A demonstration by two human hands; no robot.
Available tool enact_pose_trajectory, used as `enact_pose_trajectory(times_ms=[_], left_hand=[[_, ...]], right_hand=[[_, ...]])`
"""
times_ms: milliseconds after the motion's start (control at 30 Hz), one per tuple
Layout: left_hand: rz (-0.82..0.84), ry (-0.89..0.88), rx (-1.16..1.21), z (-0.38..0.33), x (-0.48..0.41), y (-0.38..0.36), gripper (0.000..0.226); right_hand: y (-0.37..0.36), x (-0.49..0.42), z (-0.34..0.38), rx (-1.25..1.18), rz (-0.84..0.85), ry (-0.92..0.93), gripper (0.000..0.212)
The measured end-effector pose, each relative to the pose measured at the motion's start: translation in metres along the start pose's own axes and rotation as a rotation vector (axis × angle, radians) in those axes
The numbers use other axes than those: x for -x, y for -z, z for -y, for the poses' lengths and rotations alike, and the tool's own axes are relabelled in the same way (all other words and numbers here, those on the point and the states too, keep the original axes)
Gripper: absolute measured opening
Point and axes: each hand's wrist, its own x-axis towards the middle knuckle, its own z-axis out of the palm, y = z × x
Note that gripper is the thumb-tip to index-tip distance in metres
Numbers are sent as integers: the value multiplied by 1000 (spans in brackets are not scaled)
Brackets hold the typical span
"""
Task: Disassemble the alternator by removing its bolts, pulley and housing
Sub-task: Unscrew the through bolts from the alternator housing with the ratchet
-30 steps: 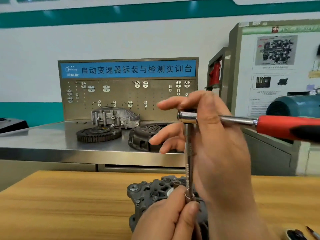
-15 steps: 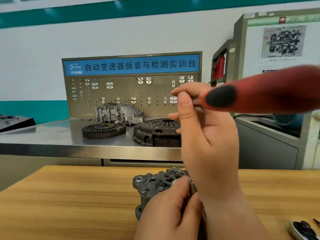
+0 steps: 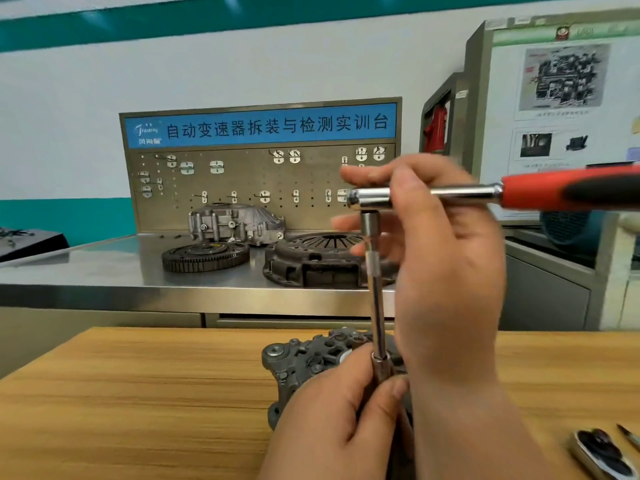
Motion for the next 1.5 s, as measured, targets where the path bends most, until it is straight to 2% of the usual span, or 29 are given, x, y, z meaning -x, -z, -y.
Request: enact_pose_trajectory(times_ms=[67, 100, 133, 200, 300, 333, 400, 467, 567, 600, 633, 667, 733, 833, 900, 933, 1000, 1100, 1133, 1167, 1200, 1267, 1333, 1400, 1467, 1500], left_hand=[[10, -3, 36, 0, 0, -1, 34], [6, -8, 44, 0, 0, -2, 38], [-3, -11, 55, 1, 1, -3, 41], [-21, -17, 78, 2, 2, -4, 43], [-44, -75, 43, 2, 3, -3, 43], [-44, -84, 23, 2, 2, -2, 44], [-37, -85, -5, 3, 1, -1, 45], [-29, -60, -7, 3, 0, -1, 44], [-32, -4, 40, 2, 0, -2, 41], [-33, -4, 47, 2, 0, -2, 43], [-33, -12, 48, 2, 1, -3, 46], [-36, -20, 43, 3, 1, -3, 49], [-45, -35, 61, 3, 2, -3, 48], [-46, -80, 27, 2, 2, -2, 47], [-47, -82, -2, 3, 2, -1, 49], [-48, -78, -11, 3, 1, -1, 49], [-47, -57, -10, 2, 0, -2, 47], [-19, -17, 14, 1, 0, -3, 34], [-18, -16, 9, 0, 0, -3, 32], [-21, -23, 10, 0, 1, -2, 32], [-25, -35, 19, 0, 1, -2, 35], [-49, -58, 23, 1, 2, -2, 45], [-62, -79, -7, 1, 2, -1, 48], [-43, -92, -44, 1, 2, 0, 50], [-21, -82, -68, 0, 0, 2, 51], [-13, -73, -72, -1, 0, 2, 51]], right_hand=[[-1, 3, 0, 267, -45, 327, 14], [-2, 4, 0, 292, -53, 374, 15], [-3, 4, 1, 241, -66, 310, 17], [-4, 2, 7, -59, -41, -18, 21], [3, -4, 11, -578, 133, -480, 25], [6, -6, 12, -696, 169, -571, 26], [8, -7, 11, -742, 178, -609, 27], [6, -5, 8, -526, 113, -451, 22], [2, 0, 2, 148, -28, 54, 18], [2, 1, 0, 313, -30, 190, 18], [2, 3, -2, 376, -33, 247, 17], [1, 3, -2, 326, -51, 201, 15], [-3, 0, 6, -50, -47, -122, 17], [6, -6, 10, -631, 137, -562, 25], [8, -7, 11, -778, 227, -611, 24], [7, -5, 9, -758, 238, -567, 22], [2, -1, 6, -503, 189, -386, 17], [5, -6, 0, 224, 112, 111, 12], [7, -8, -2, 421, 156, 225, 16], [8, -9, -4, 493, 179, 264, 18], [7, -7, -5, 403, 128, 212, 18], [2, -2, 0, -57, 43, -89, 19], [1, 1, 0, -540, 133, -385, 25], [8, -3, 2, -845, 241, -540, 27], [10, -6, 4, -867, 268, -517, 26], [9, -4, 4, -739, 246, -444, 24]])
